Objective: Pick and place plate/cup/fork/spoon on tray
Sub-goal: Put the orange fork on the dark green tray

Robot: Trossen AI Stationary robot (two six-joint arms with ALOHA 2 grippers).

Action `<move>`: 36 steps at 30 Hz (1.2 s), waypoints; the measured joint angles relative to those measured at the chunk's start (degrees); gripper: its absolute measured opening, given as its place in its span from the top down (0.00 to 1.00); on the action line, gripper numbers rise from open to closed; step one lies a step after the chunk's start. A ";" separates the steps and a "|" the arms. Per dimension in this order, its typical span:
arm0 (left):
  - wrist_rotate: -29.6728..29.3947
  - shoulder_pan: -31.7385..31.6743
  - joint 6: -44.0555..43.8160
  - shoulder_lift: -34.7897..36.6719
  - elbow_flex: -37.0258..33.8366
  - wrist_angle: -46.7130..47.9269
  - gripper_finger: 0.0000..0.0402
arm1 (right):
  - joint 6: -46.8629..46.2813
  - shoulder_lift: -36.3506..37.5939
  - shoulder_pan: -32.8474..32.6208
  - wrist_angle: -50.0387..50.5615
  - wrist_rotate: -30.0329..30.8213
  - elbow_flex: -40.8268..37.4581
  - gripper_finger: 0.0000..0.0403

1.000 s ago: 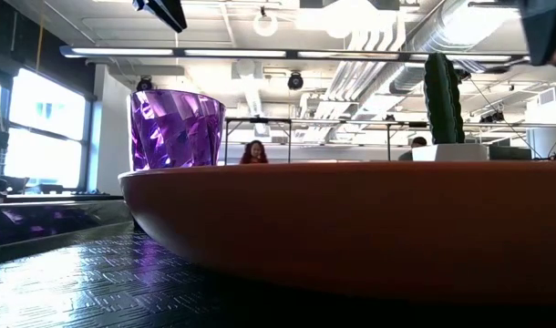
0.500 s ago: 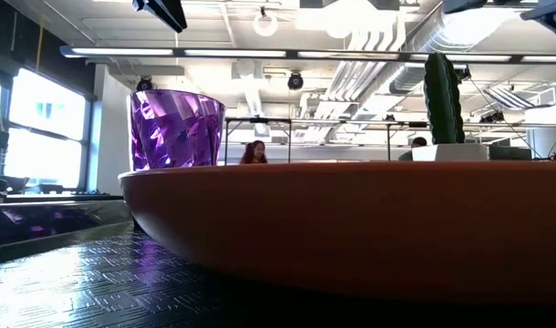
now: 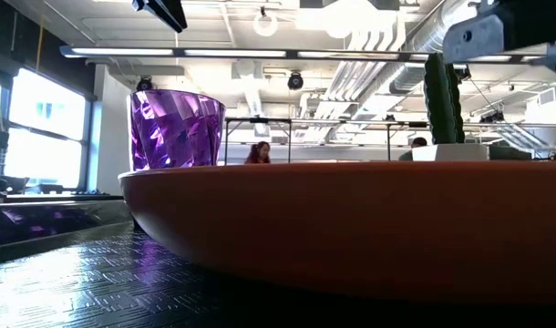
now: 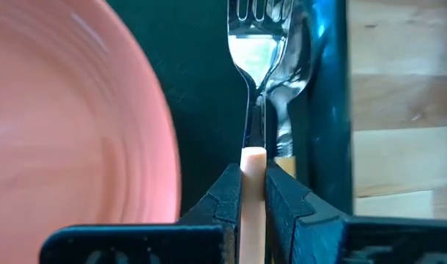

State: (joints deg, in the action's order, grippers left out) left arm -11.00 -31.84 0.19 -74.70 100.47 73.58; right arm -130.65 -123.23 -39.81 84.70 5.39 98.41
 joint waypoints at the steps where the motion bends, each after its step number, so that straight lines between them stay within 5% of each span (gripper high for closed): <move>1: 0.00 0.00 0.00 0.00 0.00 0.00 0.71 | 0.00 -0.38 0.00 -0.53 -0.01 0.00 0.96; 14: 0.00 0.00 0.02 0.00 0.00 -0.15 0.71 | 0.00 -2.05 0.00 -2.59 -2.45 -0.58 0.96; 20: 0.00 0.00 0.00 0.00 0.00 -0.13 0.71 | -0.29 -1.87 0.00 -13.78 -3.72 -6.79 0.96; 36: 0.00 0.00 0.02 -0.02 0.00 -0.13 0.71 | 3.68 -1.97 2.39 -9.50 -2.69 -6.51 0.96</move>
State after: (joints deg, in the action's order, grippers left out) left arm -11.00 -31.83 0.21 -74.72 100.47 73.45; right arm -126.97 -125.21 -37.42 75.20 2.70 91.90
